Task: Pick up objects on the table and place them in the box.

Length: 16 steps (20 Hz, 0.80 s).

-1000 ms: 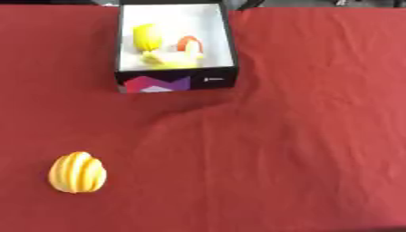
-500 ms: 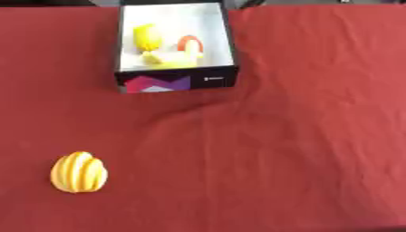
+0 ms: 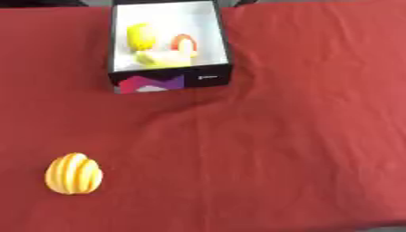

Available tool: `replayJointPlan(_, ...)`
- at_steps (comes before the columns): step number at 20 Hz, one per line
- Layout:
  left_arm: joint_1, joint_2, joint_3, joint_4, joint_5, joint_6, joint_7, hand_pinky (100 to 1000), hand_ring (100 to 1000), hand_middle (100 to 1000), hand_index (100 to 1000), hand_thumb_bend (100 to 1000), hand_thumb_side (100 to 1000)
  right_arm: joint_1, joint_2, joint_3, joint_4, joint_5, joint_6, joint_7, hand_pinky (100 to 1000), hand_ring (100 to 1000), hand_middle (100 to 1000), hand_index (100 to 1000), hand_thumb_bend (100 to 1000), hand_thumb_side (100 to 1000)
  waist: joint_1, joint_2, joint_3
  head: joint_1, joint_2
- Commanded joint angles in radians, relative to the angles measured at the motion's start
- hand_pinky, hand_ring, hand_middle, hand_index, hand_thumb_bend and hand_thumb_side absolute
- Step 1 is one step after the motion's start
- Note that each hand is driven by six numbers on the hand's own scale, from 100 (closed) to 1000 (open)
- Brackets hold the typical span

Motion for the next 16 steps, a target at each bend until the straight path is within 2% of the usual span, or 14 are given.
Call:
replayJointPlan(1,-0.028,0.027,-0.050,-0.008,-0.038,0.006,-0.009,917,903,796,870,252,416,-0.002,-0.014,-0.011,-0.022,0.014,0.019,-0.004,735,711,629,810,100,627,0.018,-0.036,-0.003,0.000,0.000)
replayJointPlan(5,-0.038,0.008,-0.108,-0.008,-0.086,0.043,-0.026,906,893,783,866,292,349,0.003,-0.002,-0.008,-0.022,0.034,0.037,0.006,733,708,626,808,100,626,0.019,-0.035,-0.008,-0.003,0.000)
replayJointPlan(6,-0.042,0.002,-0.121,-0.008,-0.099,0.054,-0.035,904,892,782,861,328,256,0.004,0.001,-0.008,-0.022,0.038,0.041,0.008,732,708,626,808,100,625,0.019,-0.035,-0.010,-0.004,0.001)
replayJointPlan(9,-0.062,-0.017,-0.162,-0.008,-0.145,0.093,-0.065,898,864,777,851,399,121,0.010,0.012,-0.006,-0.022,0.052,0.049,0.015,732,706,624,807,100,622,0.017,-0.035,-0.016,0.000,0.002)
replayJointPlan(12,-0.088,-0.039,-0.195,-0.008,-0.188,0.125,-0.073,887,830,769,841,487,100,0.015,0.020,-0.002,-0.022,0.065,0.057,0.025,730,704,622,806,100,621,0.018,-0.034,-0.019,0.003,0.005)
replayJointPlan(16,-0.102,-0.066,-0.236,-0.008,-0.251,0.159,-0.079,879,816,764,833,526,100,0.018,0.032,0.000,-0.022,0.084,0.072,0.035,730,703,621,806,100,621,0.019,-0.032,-0.024,0.006,0.006)
